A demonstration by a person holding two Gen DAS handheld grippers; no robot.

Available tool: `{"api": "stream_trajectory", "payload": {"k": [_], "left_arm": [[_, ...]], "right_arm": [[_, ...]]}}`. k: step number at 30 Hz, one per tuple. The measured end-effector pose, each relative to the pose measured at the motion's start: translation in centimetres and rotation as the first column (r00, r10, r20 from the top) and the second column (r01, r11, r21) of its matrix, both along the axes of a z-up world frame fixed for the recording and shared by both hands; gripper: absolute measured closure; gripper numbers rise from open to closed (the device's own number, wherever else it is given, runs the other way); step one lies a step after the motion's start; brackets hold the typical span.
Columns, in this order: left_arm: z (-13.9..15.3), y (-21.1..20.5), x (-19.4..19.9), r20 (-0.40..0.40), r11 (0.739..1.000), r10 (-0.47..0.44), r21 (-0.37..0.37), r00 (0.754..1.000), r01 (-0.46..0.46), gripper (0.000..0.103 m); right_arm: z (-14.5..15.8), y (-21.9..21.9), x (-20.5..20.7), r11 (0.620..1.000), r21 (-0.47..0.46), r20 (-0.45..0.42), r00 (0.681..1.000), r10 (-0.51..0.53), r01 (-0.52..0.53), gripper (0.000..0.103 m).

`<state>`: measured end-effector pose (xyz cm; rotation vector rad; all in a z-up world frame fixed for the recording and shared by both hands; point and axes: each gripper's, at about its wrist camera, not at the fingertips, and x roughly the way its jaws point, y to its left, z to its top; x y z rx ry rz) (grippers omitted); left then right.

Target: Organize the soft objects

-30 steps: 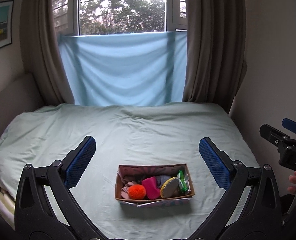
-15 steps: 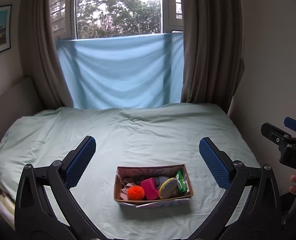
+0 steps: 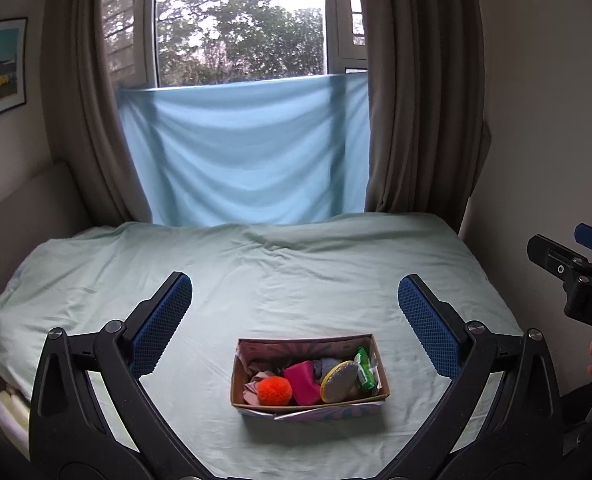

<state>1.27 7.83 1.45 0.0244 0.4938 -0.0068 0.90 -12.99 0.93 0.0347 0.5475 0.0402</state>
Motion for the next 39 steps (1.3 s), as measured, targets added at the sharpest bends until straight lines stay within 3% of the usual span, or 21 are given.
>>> {"api": "stream_trajectory", "payload": {"k": [39], "left_arm": [[0.1,-0.2,0.3,0.012,1.0,0.0,0.008,1.0,0.0,0.0]], "right_arm": [[0.1,-0.2,1.0,1.0,-0.003,-0.001,1.0,-0.008,0.008,0.006]]}}
